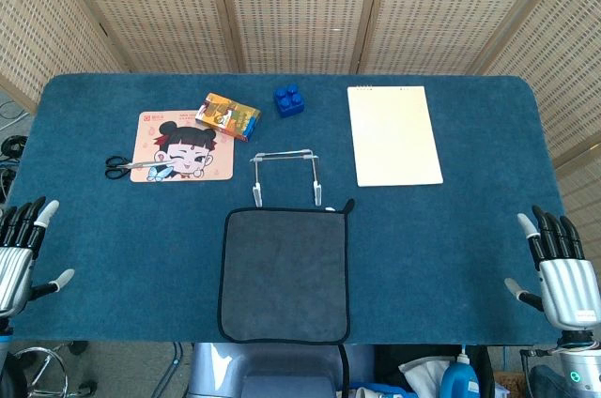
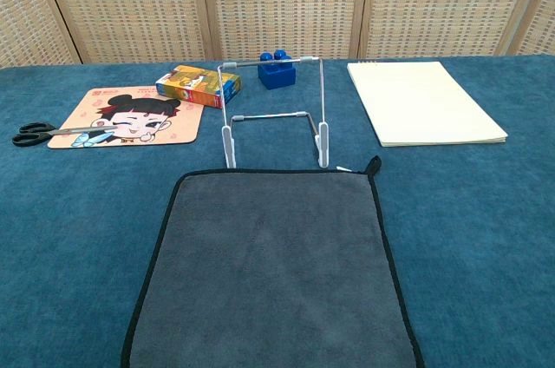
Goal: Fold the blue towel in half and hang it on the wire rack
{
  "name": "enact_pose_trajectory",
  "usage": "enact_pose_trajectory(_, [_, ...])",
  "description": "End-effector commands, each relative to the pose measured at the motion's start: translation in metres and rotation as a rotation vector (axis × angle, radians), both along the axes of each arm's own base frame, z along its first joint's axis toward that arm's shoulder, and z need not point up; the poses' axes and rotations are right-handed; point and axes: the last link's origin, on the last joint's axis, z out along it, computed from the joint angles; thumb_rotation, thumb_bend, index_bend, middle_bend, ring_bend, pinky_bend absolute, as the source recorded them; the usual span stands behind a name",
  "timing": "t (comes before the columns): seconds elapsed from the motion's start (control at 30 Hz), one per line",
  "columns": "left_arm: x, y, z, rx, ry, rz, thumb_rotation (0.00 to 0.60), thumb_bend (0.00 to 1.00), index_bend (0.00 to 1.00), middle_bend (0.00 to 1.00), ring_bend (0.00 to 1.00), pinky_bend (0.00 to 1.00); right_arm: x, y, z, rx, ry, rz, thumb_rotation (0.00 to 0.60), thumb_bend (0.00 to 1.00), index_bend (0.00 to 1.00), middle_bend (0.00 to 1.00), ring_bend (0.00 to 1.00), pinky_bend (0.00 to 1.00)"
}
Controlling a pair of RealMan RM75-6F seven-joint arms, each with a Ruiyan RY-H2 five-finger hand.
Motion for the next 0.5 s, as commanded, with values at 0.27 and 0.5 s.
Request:
enact_pose_trajectory(0.27, [0.002, 0.001, 0.000, -0.012, 0.000, 0.015, 0.600, 0.17, 0.00, 0.00, 0.00, 0.00, 0.004, 0.003, -0.006, 0.040, 0.014, 0.015, 0.600, 0.00, 0.00, 0.00, 0.00, 0.00])
enact_pose_trajectory(0.5, [0.003, 0.004, -0.009, -0.037, 0.026, 0.018, 0.600, 0.17, 0.00, 0.00, 0.00, 0.00, 0.032, 0.010, -0.054, 0.341, 0.004, 0.293, 0.600, 0.00, 0.12, 0.00, 0.00, 0.00])
